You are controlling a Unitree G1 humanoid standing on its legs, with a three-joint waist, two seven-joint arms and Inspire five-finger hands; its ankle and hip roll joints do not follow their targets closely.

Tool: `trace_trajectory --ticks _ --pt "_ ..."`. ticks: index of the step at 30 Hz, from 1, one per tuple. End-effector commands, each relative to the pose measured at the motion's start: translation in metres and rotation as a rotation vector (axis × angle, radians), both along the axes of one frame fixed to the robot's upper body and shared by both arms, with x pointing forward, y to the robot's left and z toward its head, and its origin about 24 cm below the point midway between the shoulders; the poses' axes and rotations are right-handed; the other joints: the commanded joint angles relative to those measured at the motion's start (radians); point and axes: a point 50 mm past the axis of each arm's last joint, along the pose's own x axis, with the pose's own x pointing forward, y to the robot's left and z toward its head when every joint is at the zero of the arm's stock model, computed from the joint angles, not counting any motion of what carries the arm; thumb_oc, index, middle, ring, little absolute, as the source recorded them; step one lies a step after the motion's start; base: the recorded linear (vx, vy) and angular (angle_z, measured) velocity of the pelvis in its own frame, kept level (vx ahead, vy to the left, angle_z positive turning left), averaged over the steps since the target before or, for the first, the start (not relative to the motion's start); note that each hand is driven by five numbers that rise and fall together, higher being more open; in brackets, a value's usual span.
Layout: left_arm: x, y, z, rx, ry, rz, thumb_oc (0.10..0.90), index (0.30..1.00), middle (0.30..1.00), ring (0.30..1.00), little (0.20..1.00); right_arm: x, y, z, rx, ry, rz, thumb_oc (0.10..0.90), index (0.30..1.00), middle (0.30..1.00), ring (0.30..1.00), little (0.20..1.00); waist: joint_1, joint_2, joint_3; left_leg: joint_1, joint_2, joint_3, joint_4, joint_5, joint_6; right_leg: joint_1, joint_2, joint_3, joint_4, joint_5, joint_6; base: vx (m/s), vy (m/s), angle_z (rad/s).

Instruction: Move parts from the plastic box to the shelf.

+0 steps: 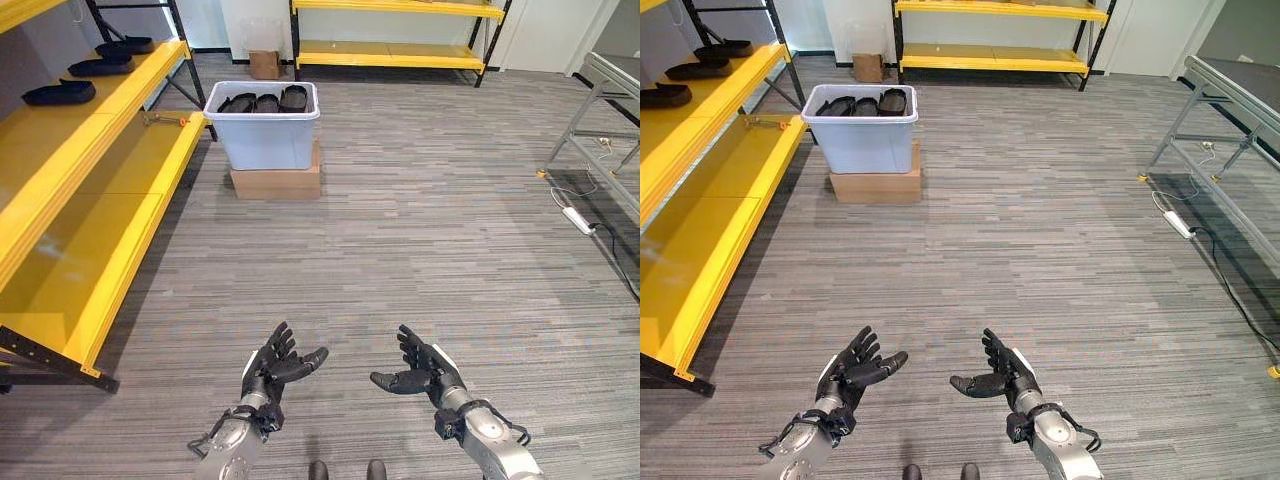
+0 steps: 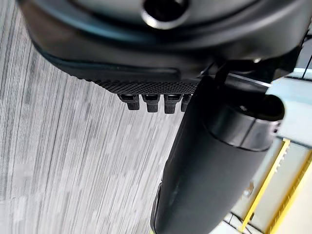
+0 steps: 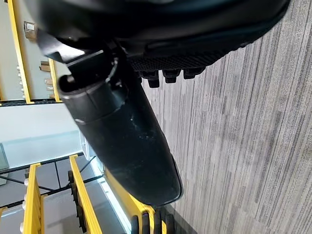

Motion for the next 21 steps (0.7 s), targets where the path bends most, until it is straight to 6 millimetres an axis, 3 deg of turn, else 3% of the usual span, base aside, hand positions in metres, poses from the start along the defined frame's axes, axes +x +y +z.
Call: trace_trajectory --ticks 1,7,11,15,21 --pt "0.038 -0.004 0.047 0.044 -0.292 -0.083 0.9 1.0 1.0 1.0 1.0 0.041 0.012 0.056 0.062 -0.311 0.029 0.9 1.0 1.0 1.0 1.0 0.009 -0.007 -0.017 0.039 0.012 0.013 0.007 -0.092 0.032 -0.07 -0.063 0.034 0.169 -0.023 0.088 -0.05 0.103 -0.04" --pt "0.039 0.004 0.051 0.057 -0.299 -0.051 0.9 1.0 1.0 1.0 1.0 0.043 0.017 0.058 0.059 -0.341 0.053 0.9 1.0 1.0 1.0 1.0 0.023 0.001 0.012 0.029 -0.002 0.032 0.026 -0.105 0.057 -0.191 -0.09 -0.042 0.386 0.049 0.105 -0.05 0.094 -0.11" --pt "0.04 0.003 0.051 0.043 -0.3 -0.061 0.9 1.0 1.0 1.0 1.0 0.042 0.013 0.058 0.036 -0.343 0.048 0.9 1.0 1.0 1.0 1.0 -0.007 -0.009 0.019 0.059 -0.027 -0.009 0.021 -0.124 0.054 -0.23 -0.028 -0.006 0.298 0.047 0.101 0.07 0.03 -0.1" --pt "0.037 -0.005 0.044 0.046 -0.278 -0.085 0.9 1.0 1.0 1.0 1.0 0.038 0.0 0.055 0.015 -0.347 -0.016 0.9 1.0 1.0 1.0 1.0 -0.048 -0.013 0.023 0.132 -0.063 -0.096 0.003 -0.15 0.053 -0.324 0.021 0.034 0.158 0.136 0.116 0.16 -0.01 0.38" --pt "0.029 -0.013 0.036 0.023 -0.258 -0.091 0.9 1.0 1.0 1.0 1.0 0.032 -0.008 0.051 0.004 -0.338 -0.038 0.9 1.0 1.0 1.0 1.0 -0.075 -0.001 0.035 0.183 -0.079 -0.16 0.014 -0.172 0.052 -0.386 0.035 0.034 0.039 0.183 0.124 0.2 0.005 0.43"
